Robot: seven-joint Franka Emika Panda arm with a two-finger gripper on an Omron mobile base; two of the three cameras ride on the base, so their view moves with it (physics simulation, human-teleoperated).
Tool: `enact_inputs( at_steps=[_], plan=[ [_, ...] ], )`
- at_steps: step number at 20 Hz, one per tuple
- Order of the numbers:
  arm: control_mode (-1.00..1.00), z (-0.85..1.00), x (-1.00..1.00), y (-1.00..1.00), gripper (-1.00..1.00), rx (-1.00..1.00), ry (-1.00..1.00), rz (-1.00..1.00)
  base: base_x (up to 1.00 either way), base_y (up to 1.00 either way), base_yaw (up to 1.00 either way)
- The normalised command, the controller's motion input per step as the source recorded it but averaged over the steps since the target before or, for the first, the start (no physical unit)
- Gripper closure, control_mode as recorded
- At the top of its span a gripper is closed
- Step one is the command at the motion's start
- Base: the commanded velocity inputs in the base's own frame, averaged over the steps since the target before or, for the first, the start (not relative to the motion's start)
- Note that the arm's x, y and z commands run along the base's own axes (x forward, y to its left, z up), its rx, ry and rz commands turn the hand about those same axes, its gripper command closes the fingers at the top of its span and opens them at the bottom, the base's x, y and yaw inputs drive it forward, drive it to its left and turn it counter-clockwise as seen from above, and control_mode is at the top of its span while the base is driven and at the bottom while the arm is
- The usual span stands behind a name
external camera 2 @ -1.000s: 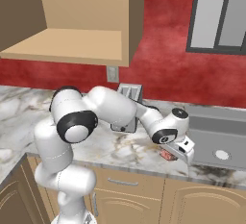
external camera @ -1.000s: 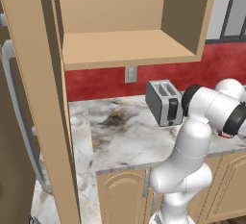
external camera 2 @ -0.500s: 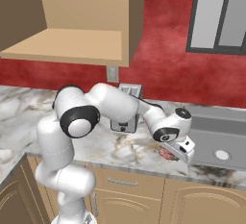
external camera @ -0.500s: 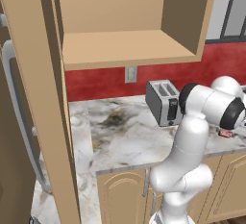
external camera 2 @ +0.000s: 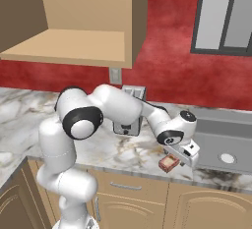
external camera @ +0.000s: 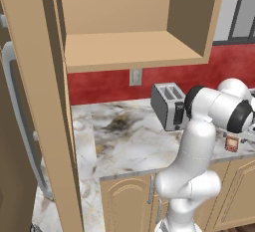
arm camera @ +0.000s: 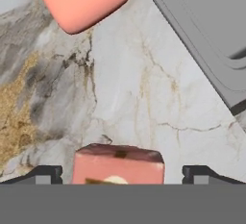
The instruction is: Locate and retrieve the bar soap and bar soap from the cabinet. Place them next to the sink.
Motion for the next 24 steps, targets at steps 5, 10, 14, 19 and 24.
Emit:
enact_inputs(
  at_steps=[5, 10, 14, 19, 24],
  plan=[
    [-1.0, 0.19, -0.08, 0.04, -1.0, -0.01, 0.01, -0.04, 0.0, 0.0, 0.0],
    [-1.0, 0.37, -0.28, 0.0, -1.0, 0.0, 0.0, -0.04, 0.0, 0.0, 0.0],
    [-1.0, 0.15, -0.39, 0.12, -1.0, -0.01, 0.0, -0.02, 0.0, 0.0, 0.0],
    [-1.0, 0.0, -0.52, 0.39, -1.0, -0.04, 0.0, 0.0, 0.0, 0.0, 0.0],
    [-1.0, 0.0, -0.54, 0.64, -1.0, -0.06, 0.0, 0.0, 0.0, 0.0, 0.0]
  ],
)
